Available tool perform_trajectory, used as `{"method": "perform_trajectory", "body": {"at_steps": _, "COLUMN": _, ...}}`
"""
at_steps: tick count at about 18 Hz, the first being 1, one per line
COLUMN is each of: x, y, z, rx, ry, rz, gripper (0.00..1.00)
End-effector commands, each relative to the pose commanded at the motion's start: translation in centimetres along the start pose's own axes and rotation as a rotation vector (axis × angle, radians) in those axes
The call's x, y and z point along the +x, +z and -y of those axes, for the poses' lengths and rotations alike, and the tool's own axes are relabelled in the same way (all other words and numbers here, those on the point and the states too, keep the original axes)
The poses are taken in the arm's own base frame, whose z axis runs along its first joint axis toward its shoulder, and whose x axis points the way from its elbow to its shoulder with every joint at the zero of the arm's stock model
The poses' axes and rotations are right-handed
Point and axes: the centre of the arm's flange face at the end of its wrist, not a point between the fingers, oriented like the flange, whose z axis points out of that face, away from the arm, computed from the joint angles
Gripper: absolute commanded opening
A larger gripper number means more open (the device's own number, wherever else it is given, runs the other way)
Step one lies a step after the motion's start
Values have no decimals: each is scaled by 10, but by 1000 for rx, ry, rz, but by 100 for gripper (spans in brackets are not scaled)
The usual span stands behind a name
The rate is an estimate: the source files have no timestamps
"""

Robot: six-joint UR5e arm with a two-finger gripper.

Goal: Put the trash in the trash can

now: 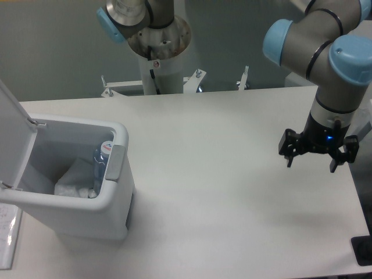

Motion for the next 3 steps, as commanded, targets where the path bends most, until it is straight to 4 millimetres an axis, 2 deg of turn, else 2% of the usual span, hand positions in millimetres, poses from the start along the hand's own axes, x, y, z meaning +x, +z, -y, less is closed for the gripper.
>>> {"method": "perform_trajectory", "body": {"at_steps": 3, "x": 1, "y": 2, "z": -2, "rx": -16, "ry": 1, "rz": 3, "gripper": 100}}
